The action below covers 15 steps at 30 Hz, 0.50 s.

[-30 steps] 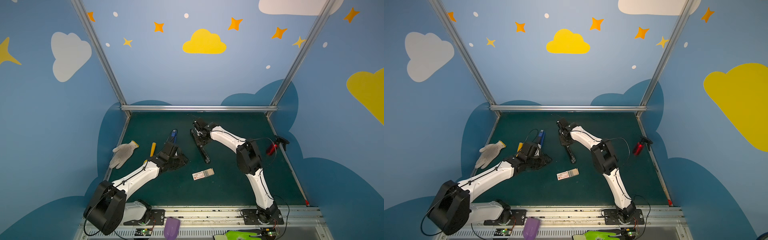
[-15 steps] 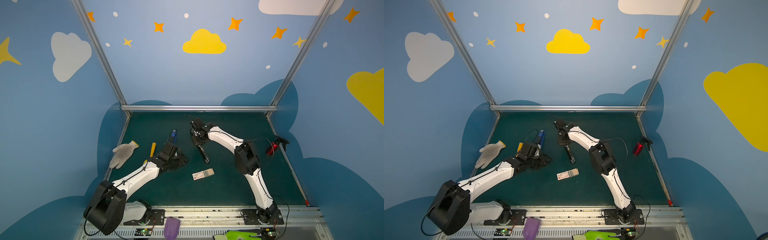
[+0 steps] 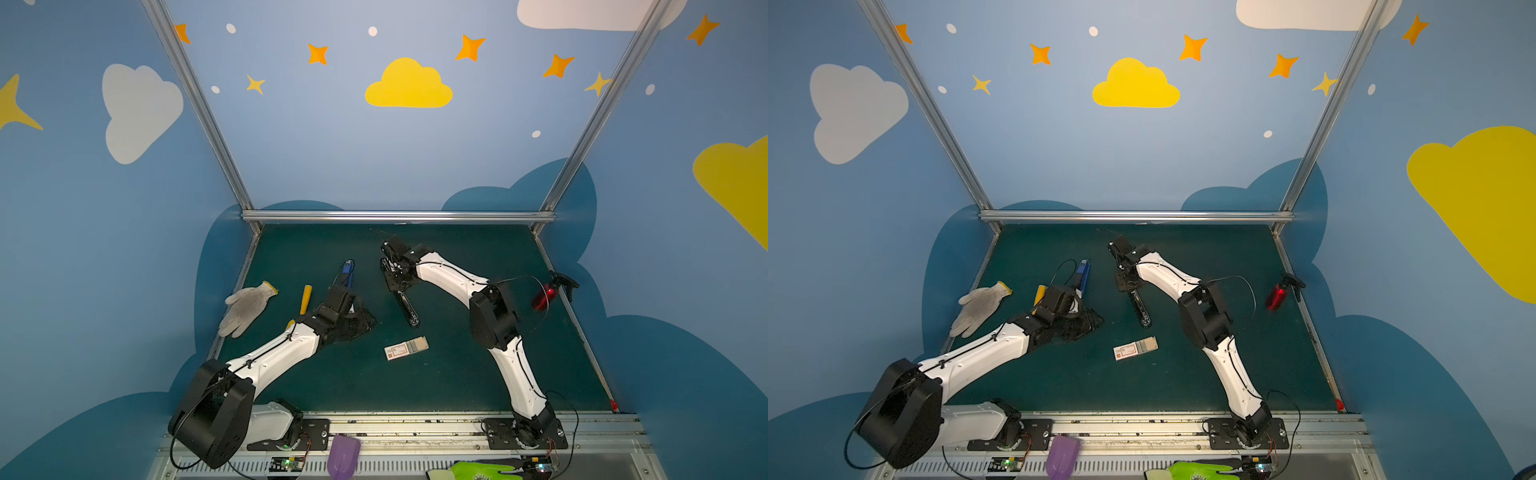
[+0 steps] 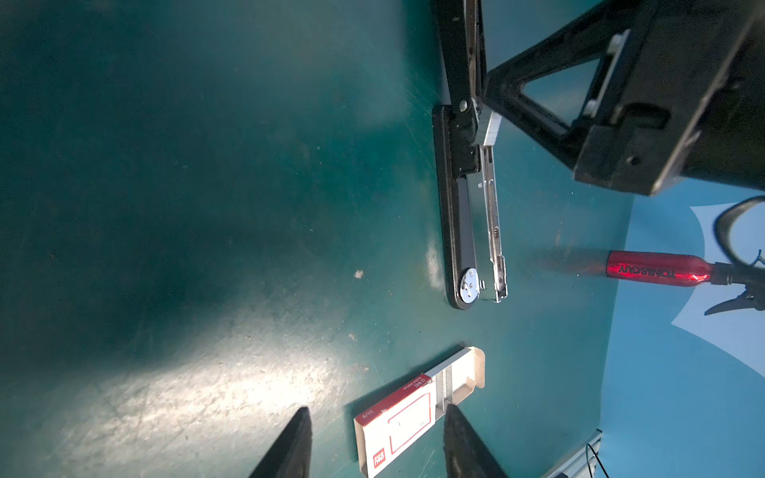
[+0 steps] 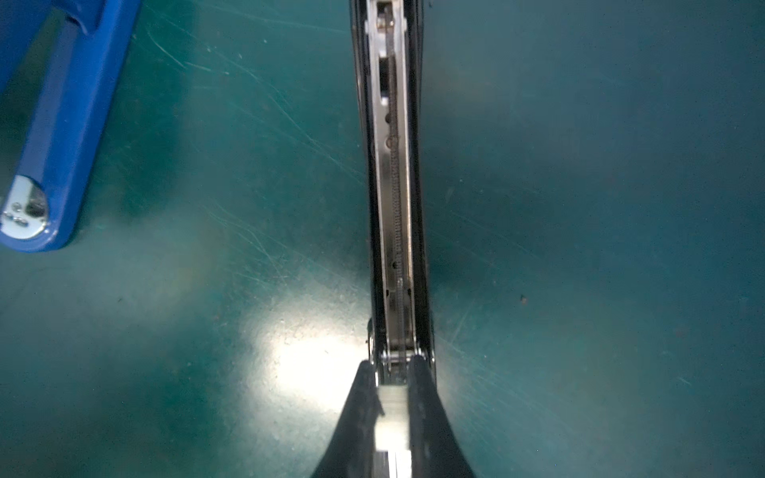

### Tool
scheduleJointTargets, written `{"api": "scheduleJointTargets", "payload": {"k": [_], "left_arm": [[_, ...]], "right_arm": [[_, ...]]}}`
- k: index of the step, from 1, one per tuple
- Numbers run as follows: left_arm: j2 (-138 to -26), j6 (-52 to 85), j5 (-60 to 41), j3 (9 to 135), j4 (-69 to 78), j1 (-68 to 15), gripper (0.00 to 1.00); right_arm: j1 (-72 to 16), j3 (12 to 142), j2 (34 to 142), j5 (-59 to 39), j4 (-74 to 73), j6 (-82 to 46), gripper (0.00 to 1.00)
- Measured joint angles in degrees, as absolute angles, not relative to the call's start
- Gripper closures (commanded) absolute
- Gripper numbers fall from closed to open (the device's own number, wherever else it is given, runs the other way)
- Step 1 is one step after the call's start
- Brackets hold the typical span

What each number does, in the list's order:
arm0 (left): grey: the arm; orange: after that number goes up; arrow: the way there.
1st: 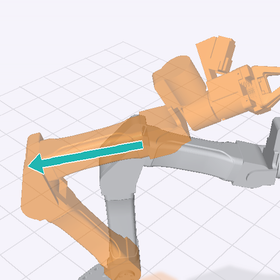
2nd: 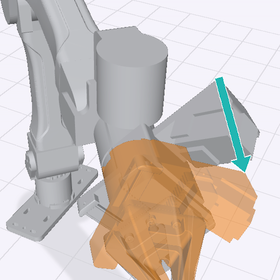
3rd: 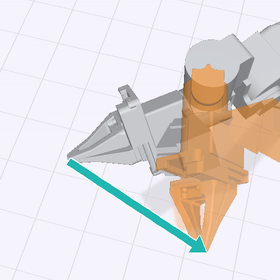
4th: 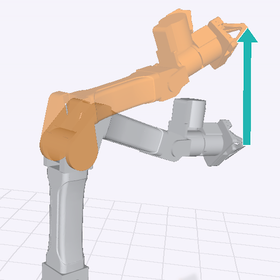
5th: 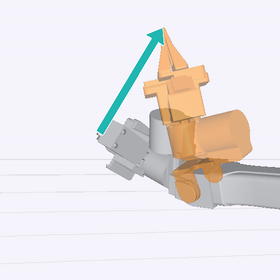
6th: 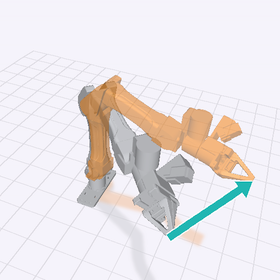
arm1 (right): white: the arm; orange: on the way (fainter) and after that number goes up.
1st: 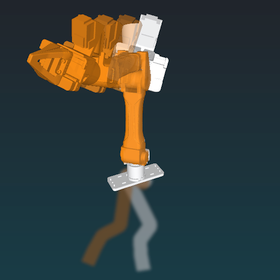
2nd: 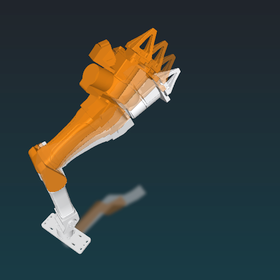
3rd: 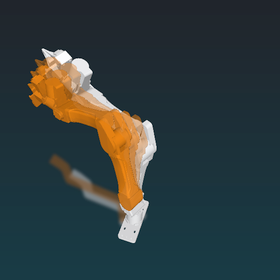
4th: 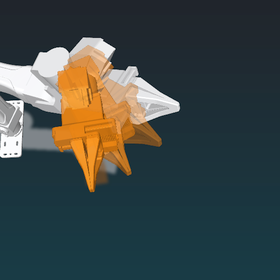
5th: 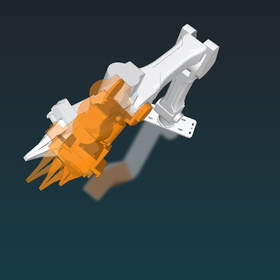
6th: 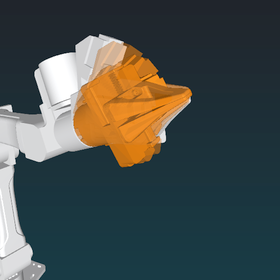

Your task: Load the staples into the stapler

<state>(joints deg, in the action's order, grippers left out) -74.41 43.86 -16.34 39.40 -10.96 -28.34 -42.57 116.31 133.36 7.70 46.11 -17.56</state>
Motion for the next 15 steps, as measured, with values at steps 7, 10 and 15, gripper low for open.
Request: {"api": "scheduleJointTargets", "payload": {"k": [7, 10, 15], "left_arm": [[-74.8, 44.0, -16.5, 39.4, -10.9, -28.3, 0.48], [-74.9, 43.9, -16.5, 39.4, -10.9, -28.3, 0.48], [-75.8, 43.9, -17.0, 39.4, -10.9, -28.3, 0.49]], "right_arm": [[-42.2, 115.5, 133.3, 7.5, 45.9, -17.7, 0.86], [-42.2, 115.0, 133.3, 7.3, 45.6, -17.8, 0.86], [-42.0, 114.7, 132.9, 6.8, 45.6, -17.8, 0.86]]}}
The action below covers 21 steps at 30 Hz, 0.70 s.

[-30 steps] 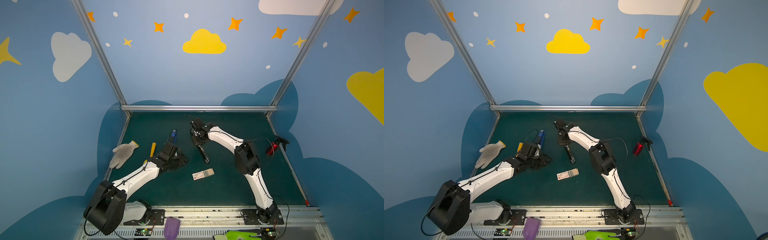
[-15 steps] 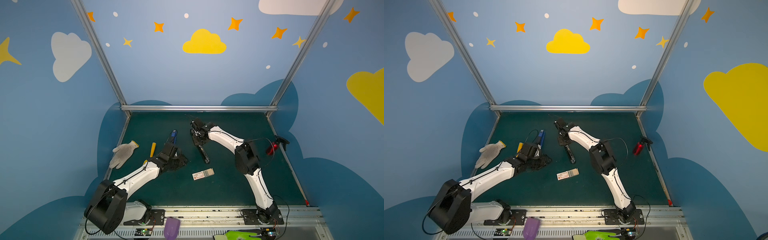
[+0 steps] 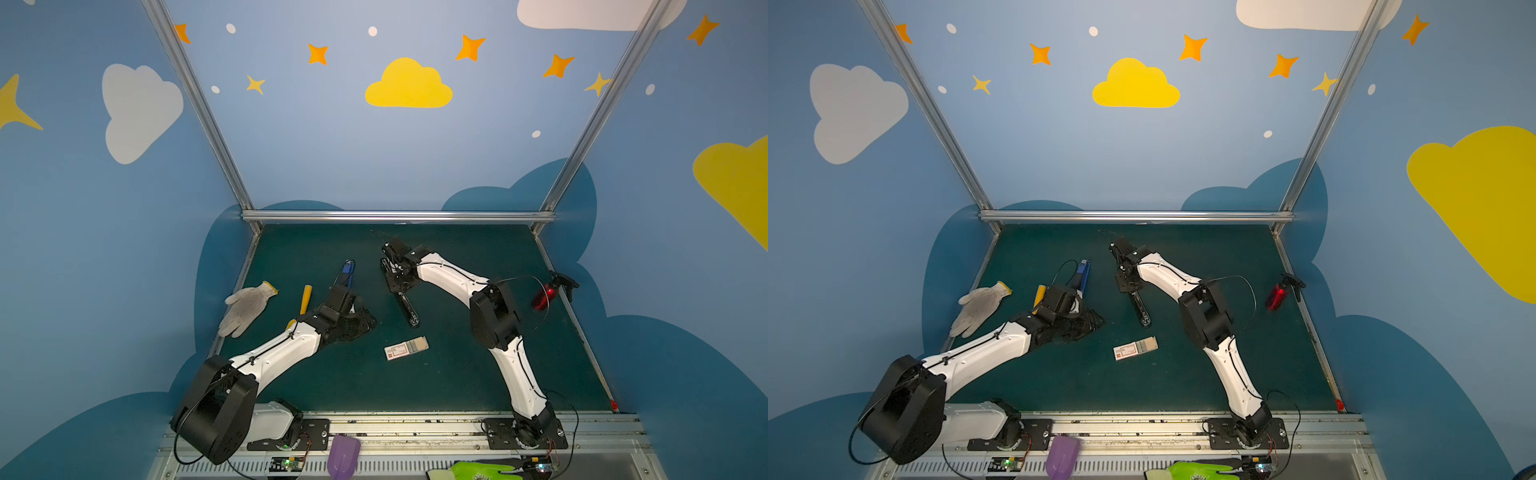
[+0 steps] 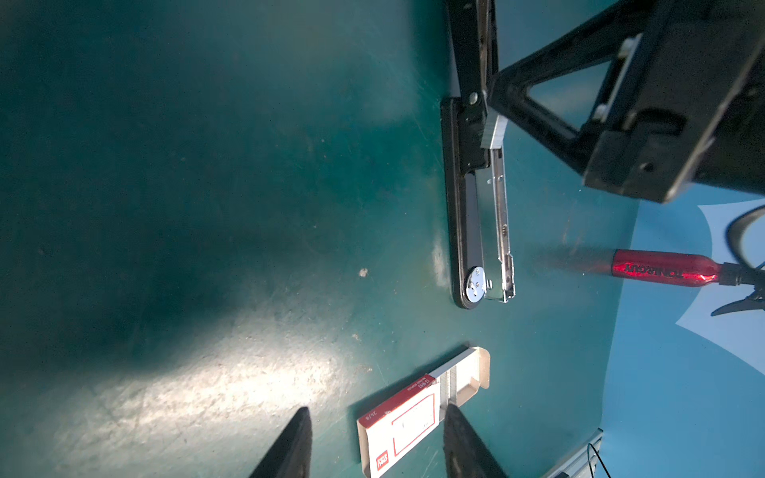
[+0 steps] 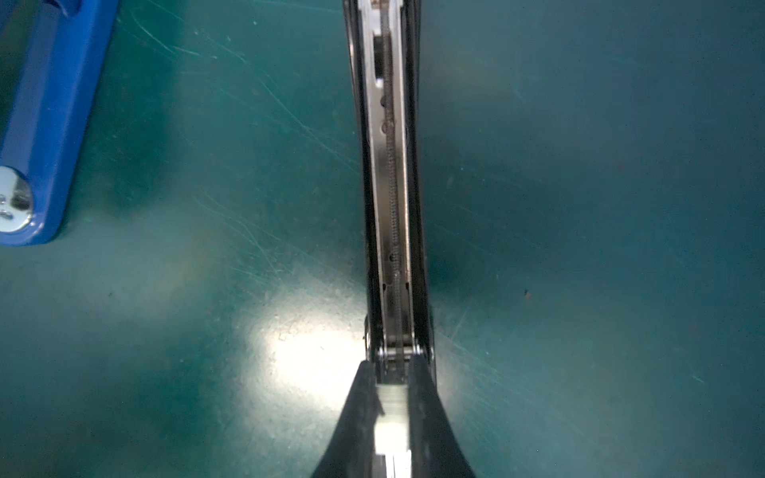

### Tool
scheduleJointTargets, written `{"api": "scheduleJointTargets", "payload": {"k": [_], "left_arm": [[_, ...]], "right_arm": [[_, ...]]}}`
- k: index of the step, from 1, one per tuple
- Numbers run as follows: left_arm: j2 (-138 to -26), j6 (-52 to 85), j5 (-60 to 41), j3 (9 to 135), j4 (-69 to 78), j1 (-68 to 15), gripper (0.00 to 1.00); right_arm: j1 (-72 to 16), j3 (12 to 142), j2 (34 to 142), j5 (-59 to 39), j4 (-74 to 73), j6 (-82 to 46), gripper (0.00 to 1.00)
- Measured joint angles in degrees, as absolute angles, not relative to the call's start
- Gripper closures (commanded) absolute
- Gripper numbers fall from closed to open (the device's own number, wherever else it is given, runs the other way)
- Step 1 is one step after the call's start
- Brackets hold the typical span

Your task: Load the staples into the stapler

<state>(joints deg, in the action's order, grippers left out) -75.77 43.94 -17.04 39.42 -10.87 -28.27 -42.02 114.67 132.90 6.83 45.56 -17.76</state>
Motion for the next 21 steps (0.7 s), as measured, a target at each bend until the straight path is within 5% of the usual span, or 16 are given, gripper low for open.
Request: {"api": "scheduleJointTargets", "payload": {"k": [21], "left_arm": [[-76.8, 43.9, -18.0, 39.4, -10.0, -28.3, 0.49]], "right_arm": [[-41.3, 113.1, 130.8, 6.6, 44.6, -17.8, 0.85]]}}
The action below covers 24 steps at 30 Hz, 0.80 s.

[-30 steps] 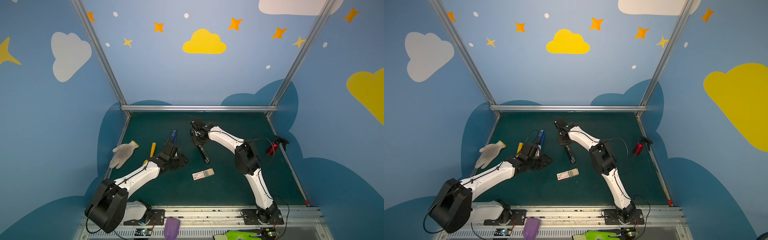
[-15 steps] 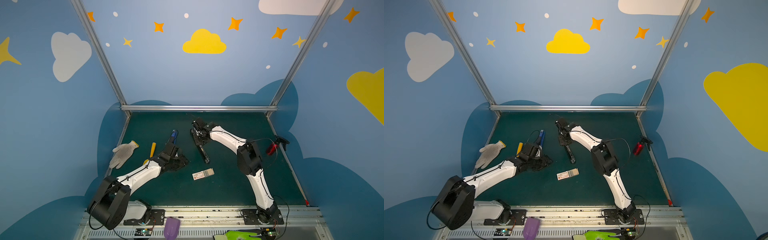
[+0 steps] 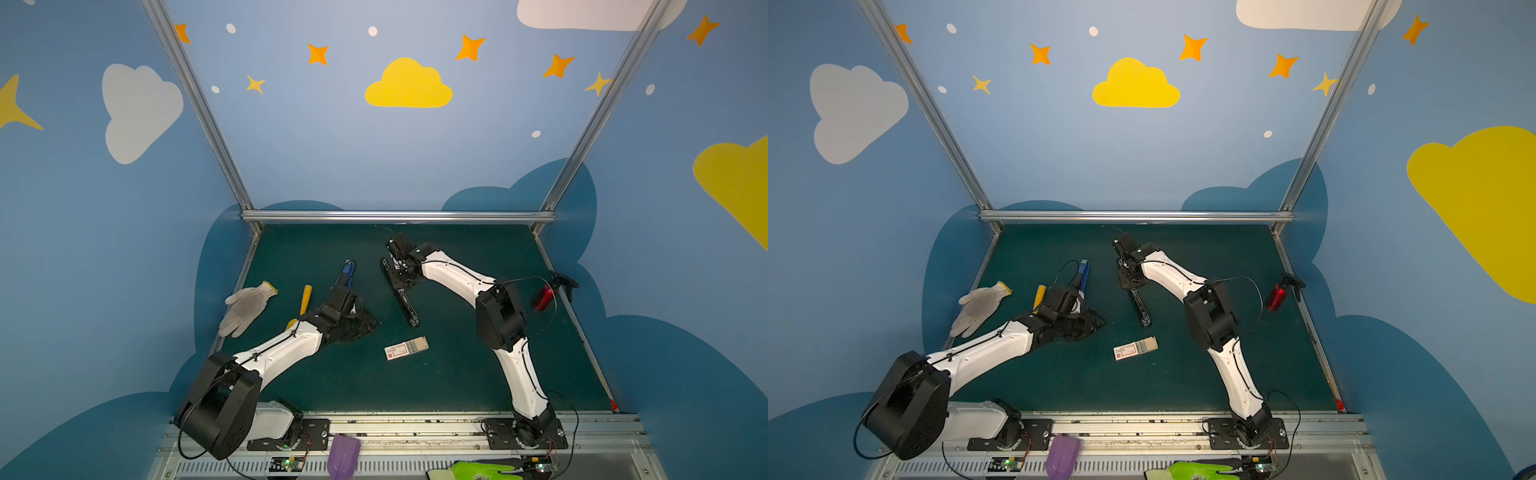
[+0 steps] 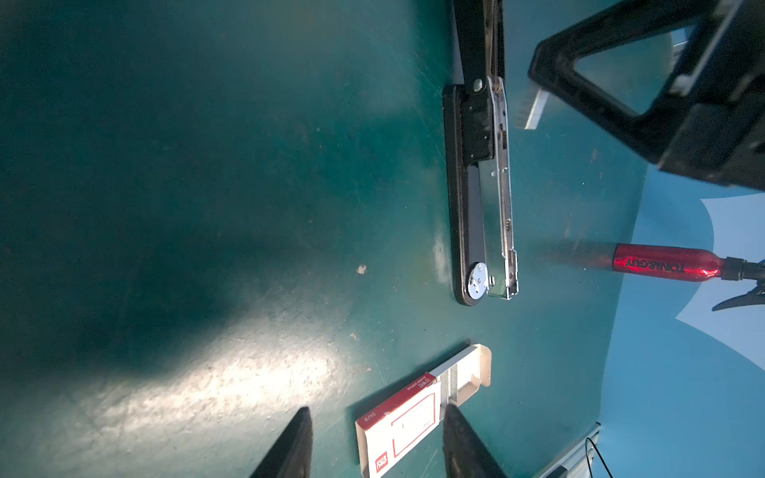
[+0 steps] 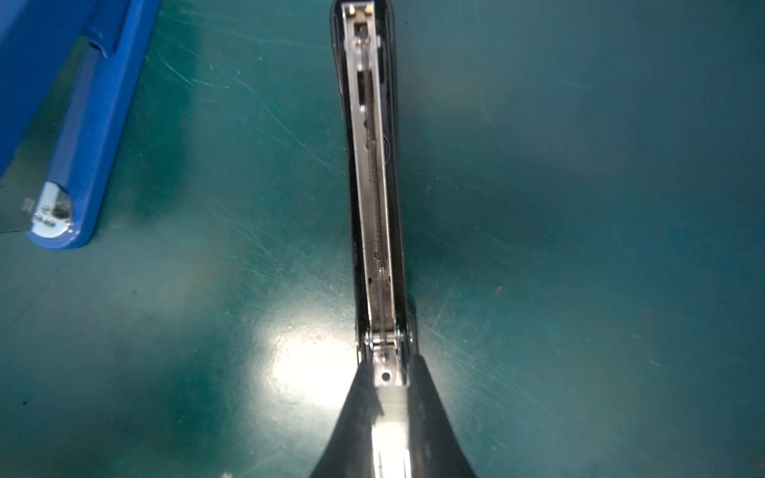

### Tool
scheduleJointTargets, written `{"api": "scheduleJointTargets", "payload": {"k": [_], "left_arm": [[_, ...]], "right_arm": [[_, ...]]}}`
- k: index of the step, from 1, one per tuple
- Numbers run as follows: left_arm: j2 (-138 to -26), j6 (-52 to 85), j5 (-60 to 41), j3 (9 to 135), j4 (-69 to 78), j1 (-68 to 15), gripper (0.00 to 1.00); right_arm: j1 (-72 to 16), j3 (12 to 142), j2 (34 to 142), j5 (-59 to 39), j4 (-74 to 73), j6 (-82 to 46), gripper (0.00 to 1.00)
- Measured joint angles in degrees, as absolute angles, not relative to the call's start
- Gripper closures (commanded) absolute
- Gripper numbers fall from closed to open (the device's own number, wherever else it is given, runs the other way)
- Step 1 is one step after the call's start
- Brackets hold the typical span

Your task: Load the staples into the stapler

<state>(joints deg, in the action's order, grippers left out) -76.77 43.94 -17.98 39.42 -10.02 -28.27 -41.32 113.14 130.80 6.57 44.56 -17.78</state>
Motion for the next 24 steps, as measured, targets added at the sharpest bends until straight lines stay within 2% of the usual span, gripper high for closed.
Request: {"api": "scheduleJointTargets", "payload": {"k": [14, 24], "left_arm": [[-76.8, 43.9, -17.9, 39.4, -10.0, -28.3, 0.49], [-76.6, 44.0, -18.0, 39.4, -9.5, -28.3, 0.49]], "right_arm": [[-41.4, 113.1, 132.3, 6.1, 44.4, -18.0, 0.86], [-42.3, 107.8, 129.7, 7.4, 41.0, -18.6, 0.8]]}}
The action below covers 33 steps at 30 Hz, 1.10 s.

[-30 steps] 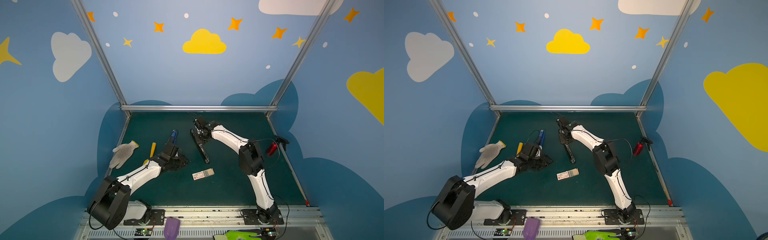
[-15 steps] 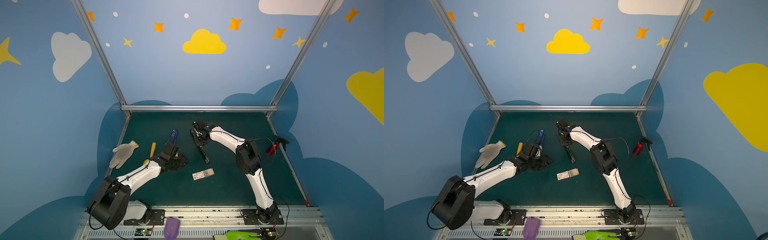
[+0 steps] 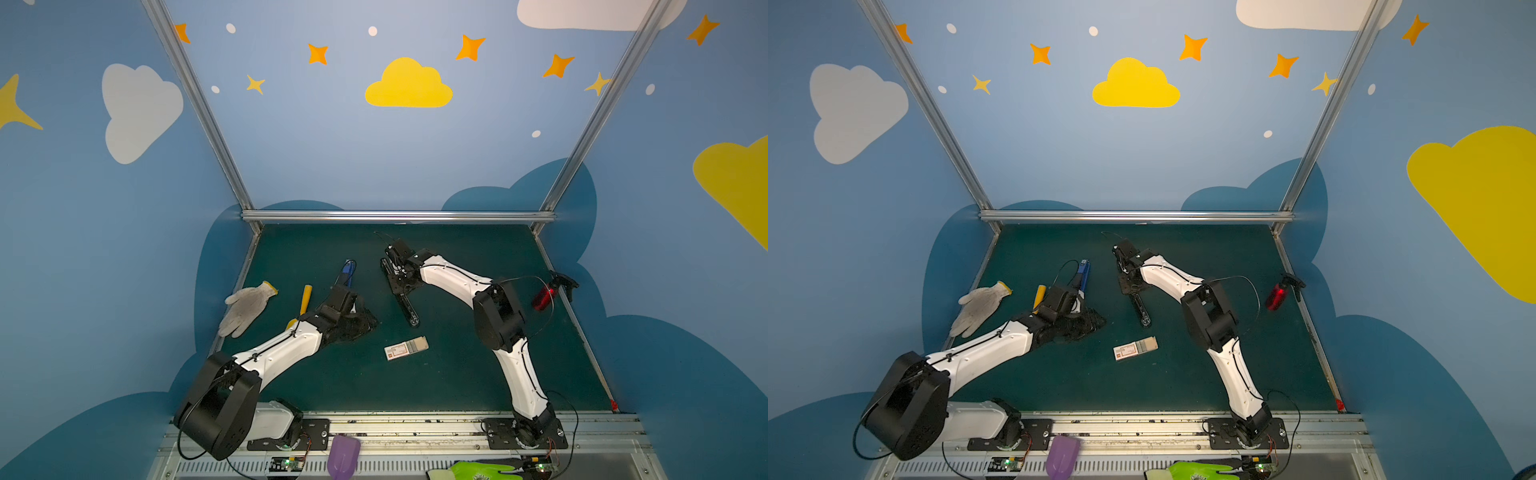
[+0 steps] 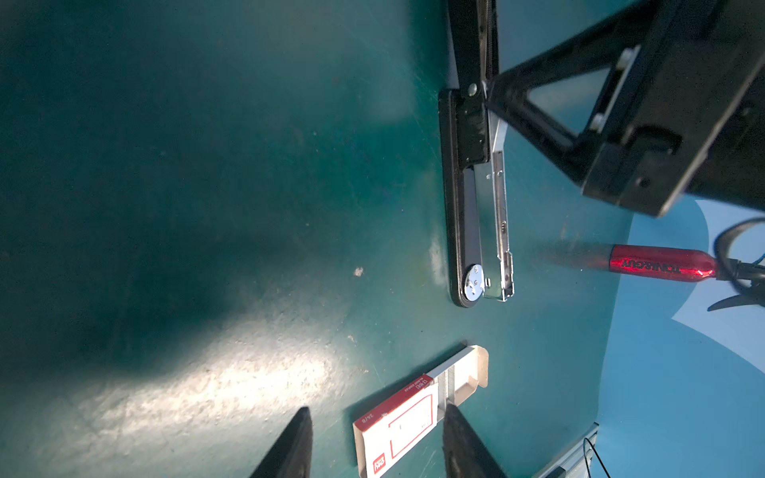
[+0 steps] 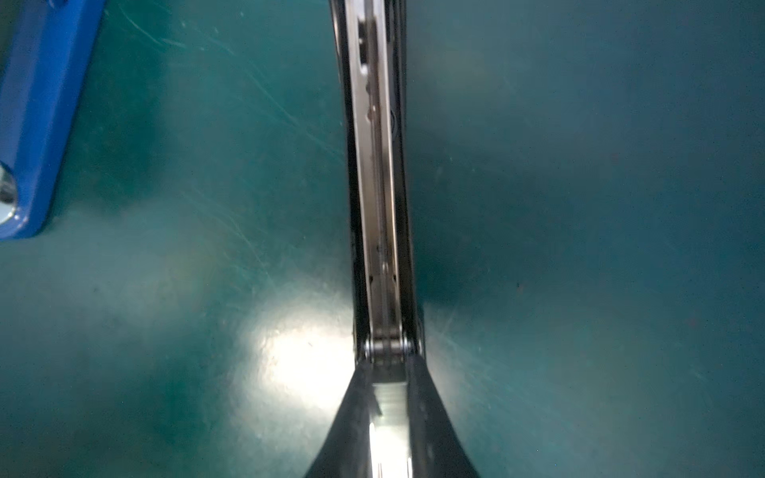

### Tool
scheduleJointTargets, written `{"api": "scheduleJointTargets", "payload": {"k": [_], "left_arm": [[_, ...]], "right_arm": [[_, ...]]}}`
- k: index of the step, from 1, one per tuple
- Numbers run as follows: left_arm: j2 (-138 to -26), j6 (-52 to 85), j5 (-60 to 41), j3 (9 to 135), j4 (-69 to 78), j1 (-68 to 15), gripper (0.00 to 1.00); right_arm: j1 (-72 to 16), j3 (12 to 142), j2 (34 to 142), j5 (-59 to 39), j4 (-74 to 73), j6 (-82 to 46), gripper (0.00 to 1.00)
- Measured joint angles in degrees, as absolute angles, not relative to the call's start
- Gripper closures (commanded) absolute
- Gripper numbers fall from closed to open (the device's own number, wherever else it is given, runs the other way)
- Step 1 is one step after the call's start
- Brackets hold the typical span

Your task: Load the staples into the stapler

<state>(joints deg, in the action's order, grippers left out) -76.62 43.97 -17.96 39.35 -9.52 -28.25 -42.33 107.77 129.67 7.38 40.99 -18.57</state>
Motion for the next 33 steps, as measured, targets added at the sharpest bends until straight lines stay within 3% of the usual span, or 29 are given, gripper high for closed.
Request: {"api": "scheduleJointTargets", "payload": {"k": [4, 11, 18, 28, 33], "left_arm": [[-76.6, 44.0, -18.0, 38.8, -9.1, -28.3, 0.49], [-76.6, 44.4, -18.1, 38.1, -8.6, -28.3, 0.49], [-76.6, 44.6, -18.6, 38.0, -8.2, -28.3, 0.49], [-76.6, 44.6, -18.6, 38.0, -8.2, -28.3, 0.49], [-76.6, 44.6, -18.6, 38.0, -8.3, -28.3, 0.49]], "right_arm": [[-43.0, 104.5, 127.5, 8.6, 40.8, -19.0, 0.78], [-43.6, 100.4, 124.8, 9.6, 41.1, -19.5, 0.62], [-43.4, 101.3, 123.9, 10.1, 41.6, -19.4, 0.62], [-41.8, 114.7, 128.5, 9.5, 44.4, -18.1, 0.88], [-41.2, 116.2, 132.0, 8.5, 45.6, -17.7, 0.92]]}}
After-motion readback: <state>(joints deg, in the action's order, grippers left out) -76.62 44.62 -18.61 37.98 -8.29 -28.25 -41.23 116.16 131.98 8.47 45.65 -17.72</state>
